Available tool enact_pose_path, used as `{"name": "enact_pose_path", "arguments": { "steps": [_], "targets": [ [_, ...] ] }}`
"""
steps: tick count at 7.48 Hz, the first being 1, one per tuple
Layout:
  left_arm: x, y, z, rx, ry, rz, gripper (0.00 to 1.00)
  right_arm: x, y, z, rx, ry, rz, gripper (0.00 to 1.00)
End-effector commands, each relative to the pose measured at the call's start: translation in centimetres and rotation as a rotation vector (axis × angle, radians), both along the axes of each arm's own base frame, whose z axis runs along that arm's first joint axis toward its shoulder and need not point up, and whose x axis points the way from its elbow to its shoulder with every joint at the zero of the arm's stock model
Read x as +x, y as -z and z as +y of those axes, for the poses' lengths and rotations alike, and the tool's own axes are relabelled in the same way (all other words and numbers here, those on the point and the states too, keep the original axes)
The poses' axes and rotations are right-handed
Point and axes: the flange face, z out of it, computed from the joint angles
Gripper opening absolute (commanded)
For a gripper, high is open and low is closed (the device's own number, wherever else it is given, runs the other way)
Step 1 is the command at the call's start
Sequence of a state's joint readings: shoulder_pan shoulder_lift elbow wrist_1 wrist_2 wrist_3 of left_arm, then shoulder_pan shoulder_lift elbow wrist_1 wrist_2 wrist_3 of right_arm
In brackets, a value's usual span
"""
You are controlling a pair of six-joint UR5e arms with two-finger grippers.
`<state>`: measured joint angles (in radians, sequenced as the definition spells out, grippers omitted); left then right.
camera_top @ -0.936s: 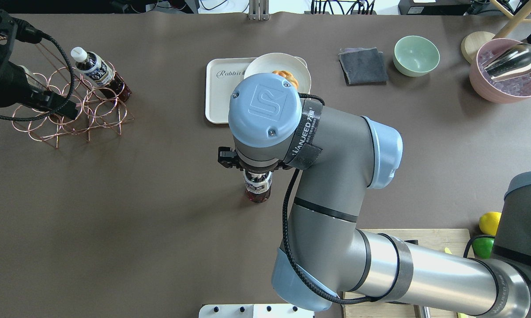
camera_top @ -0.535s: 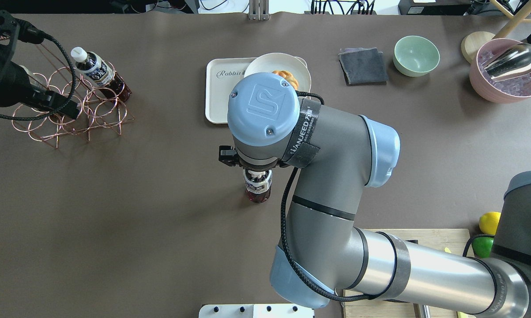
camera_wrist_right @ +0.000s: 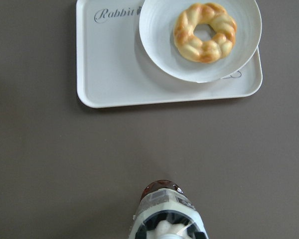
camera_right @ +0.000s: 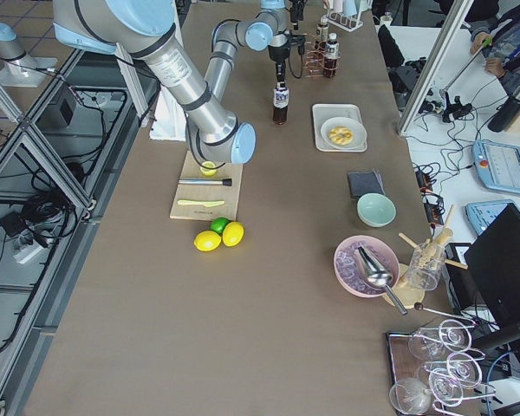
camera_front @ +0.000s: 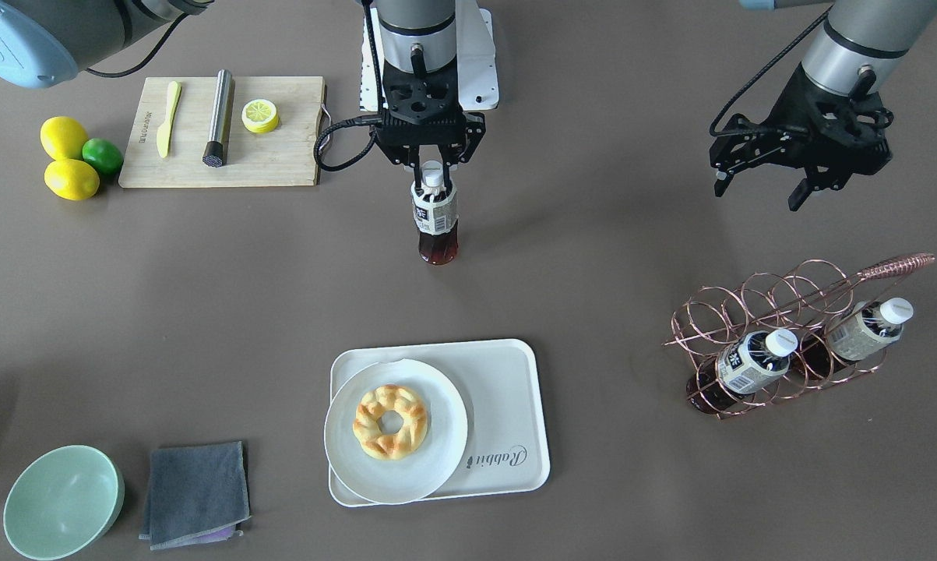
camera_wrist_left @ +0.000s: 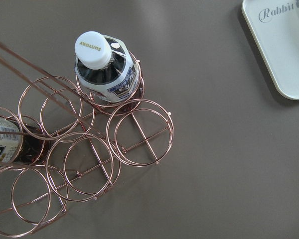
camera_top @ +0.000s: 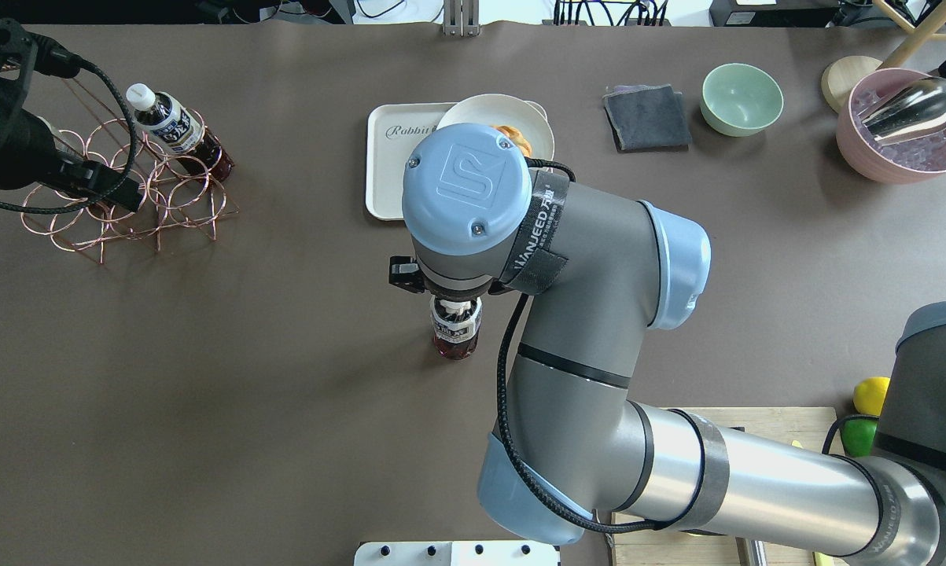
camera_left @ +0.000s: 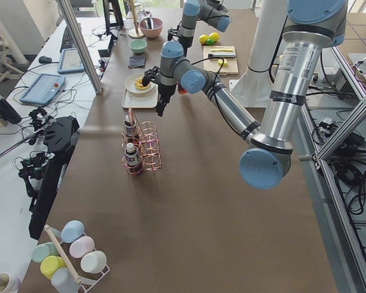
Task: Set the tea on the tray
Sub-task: 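Lift the bottle with the right gripper and lower it onto the tray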
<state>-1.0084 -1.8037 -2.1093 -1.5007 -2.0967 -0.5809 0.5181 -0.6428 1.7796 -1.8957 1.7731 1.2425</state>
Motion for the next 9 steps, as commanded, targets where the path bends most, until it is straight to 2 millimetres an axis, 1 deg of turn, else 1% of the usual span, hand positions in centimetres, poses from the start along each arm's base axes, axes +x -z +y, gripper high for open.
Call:
{"name": "enact_pose_path", "arguments": {
  "steps": [1, 2, 3, 4, 5, 6, 7, 8, 9],
  "targets": [
    [-7.2, -1.3, -0.9, -0.041, 0.01, 0.073, 0.97, 0.4, 4.8, -8.7, -0.014, -0.03, 0.019, 0.0],
    [-9.7, -3.4, -0.9, -0.006, -0.009, 0.038, 0.97, -0.4, 5.7, -12.2, 0.011, -0.056, -0.012, 0.0],
    [-13.2, -6.4, -0.5, 0.027, -0.026, -0.006, 0.97, -2.3, 6.6, -16.6, -0.002, -0.088, -0.008, 0.0],
    [-16.3, -8.8, 0.1, 0.057, -0.043, -0.041, 0.97, -2.0, 6.7, -20.1, -0.048, -0.089, 0.001, 0.0],
    [-18.5, -10.7, 0.3, 0.059, -0.058, -0.035, 0.97, -3.0, 7.0, -22.5, -0.064, -0.094, 0.005, 0.0],
    [-21.2, -13.3, 0.3, 0.076, -0.074, -0.059, 0.97, -4.2, 6.8, -24.4, -0.056, -0.102, -0.004, 0.0],
    [-22.7, -13.9, 0.3, 0.086, -0.068, -0.062, 0.97, -5.1, 5.8, -25.3, -0.055, -0.104, -0.004, 0.0],
    [-22.9, -14.2, 0.8, 0.08, -0.066, -0.062, 0.97, -5.8, 5.6, -25.8, -0.055, -0.106, 0.0, 0.0],
    [-22.9, -14.6, 0.9, 0.071, -0.066, -0.061, 0.97, -6.1, 5.4, -26.1, -0.057, -0.105, 0.004, 0.0]
  ]
}}
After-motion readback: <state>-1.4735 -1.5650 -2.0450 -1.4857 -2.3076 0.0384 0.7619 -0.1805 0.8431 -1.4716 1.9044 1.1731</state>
